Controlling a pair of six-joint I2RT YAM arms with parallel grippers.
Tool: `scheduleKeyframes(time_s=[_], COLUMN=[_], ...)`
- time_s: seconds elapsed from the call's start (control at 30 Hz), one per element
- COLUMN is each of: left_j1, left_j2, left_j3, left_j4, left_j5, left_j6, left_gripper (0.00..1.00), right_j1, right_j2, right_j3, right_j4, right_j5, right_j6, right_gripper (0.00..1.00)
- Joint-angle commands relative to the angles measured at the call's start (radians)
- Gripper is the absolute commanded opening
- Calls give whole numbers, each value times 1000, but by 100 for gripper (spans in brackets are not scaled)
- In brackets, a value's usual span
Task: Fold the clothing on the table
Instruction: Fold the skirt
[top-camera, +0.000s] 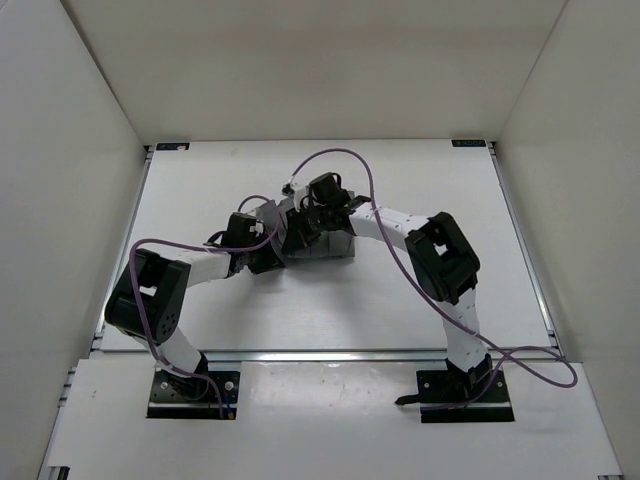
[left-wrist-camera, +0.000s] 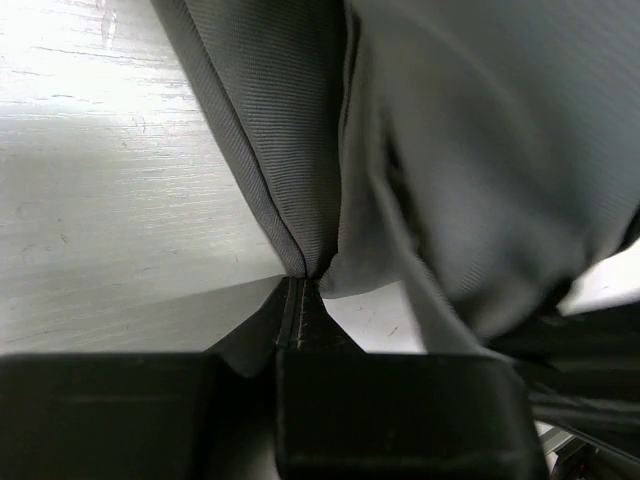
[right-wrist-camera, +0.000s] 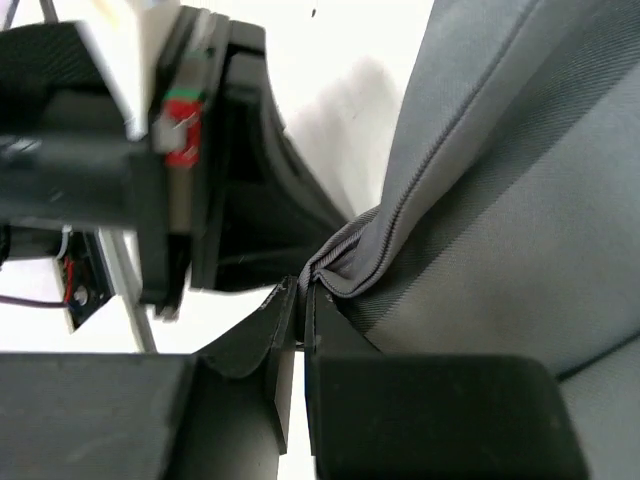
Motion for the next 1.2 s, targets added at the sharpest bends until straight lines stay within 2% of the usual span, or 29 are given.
scheduleKeyframes(time_s=[0.0,0.2,0.23,0.3,0.37,0.4,0.5,0.57,0.67,0.73,0.83,0.9,1.07,1.1,1.13,1.17], left_j1=[1,27,37,49,58,69,110,136,152,152,132,121,130,129,129,117], left_j2=[-23,-65,-68,-109,-148,-177,-268,-357,-442,-480,-532,-540,-605,-631,-645,-677], left_j3=[-23,-27,-23,-21,-6,2,20,29,52,66,86,117,118,106,95,74], left_j4=[-16,-22,-19,-31,-59,-77,-127,-147,-211,-275,-379,-473,-666,-680,-709,-722], left_j5=[2,25,37,46,46,58,92,92,91,91,89,92,-49,-72,-99,-109], left_j6=[2,20,13,13,22,20,29,42,74,101,167,270,373,393,401,422], left_gripper=[0,0,0,0,13,22,35,36,38,39,45,72,85,89,99,99], right_j1=[22,28,29,25,28,28,32,19,-21,-62,-98,-113,-213,-222,-245,-256], right_j2=[65,106,103,106,81,57,-47,-139,-311,-423,-549,-609,-755,-793,-813,-827], right_j3=[62,75,61,87,93,93,50,-6,-121,-252,-345,-394,-605,-617,-635,-642], right_j4=[-3,-6,-5,-31,-46,-51,-6,96,220,337,301,233,238,238,232,221], right_j5=[7,128,119,120,149,155,174,175,195,223,267,297,257,251,255,260], right_j6=[4,44,43,26,9,12,1,33,95,145,147,126,121,118,106,95], right_gripper=[0,2,7,32,41,46,53,57,69,89,92,99,99,99,100,99])
